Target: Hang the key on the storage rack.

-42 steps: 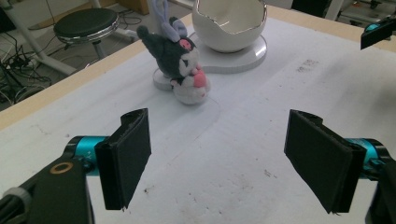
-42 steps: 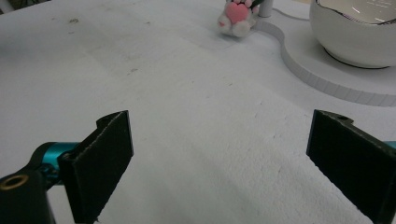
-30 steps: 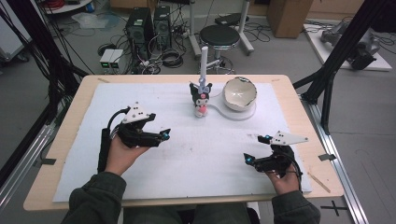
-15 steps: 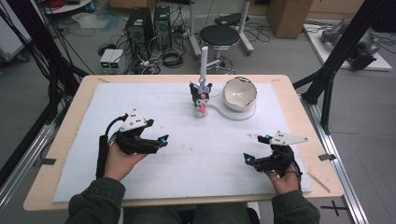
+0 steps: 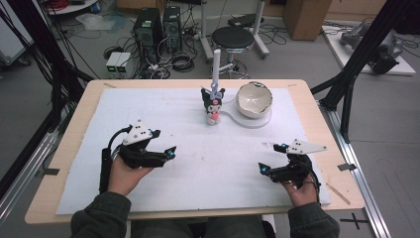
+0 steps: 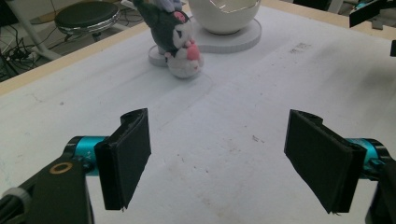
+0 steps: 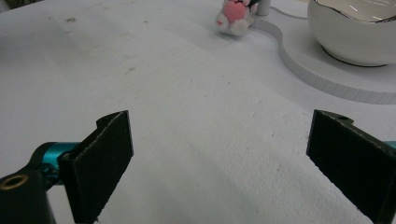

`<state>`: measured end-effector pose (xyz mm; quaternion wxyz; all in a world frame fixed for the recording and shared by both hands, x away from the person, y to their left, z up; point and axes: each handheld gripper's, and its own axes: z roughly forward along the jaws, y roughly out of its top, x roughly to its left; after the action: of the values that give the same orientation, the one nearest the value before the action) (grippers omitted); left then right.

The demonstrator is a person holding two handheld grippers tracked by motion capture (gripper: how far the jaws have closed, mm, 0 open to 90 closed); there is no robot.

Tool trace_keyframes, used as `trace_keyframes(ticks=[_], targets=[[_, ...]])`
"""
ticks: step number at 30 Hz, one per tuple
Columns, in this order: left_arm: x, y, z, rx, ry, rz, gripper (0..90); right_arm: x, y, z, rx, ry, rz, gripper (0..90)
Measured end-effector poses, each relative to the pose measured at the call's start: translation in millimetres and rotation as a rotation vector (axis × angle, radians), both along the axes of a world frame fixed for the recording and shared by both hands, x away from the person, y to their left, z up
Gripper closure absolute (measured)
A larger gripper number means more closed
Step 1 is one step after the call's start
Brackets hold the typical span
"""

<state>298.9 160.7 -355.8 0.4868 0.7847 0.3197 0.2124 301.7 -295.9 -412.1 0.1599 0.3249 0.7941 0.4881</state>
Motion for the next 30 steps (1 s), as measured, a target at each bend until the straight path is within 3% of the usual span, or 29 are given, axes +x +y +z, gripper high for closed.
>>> trace_keyframes(ticks=[30], targets=[[-23.1, 17.1, -6.2, -0.025, -0.031, 0.03, 22.9, -0.1, 0.0, 0.0, -0.002, 0.0, -0.006, 6.2]])
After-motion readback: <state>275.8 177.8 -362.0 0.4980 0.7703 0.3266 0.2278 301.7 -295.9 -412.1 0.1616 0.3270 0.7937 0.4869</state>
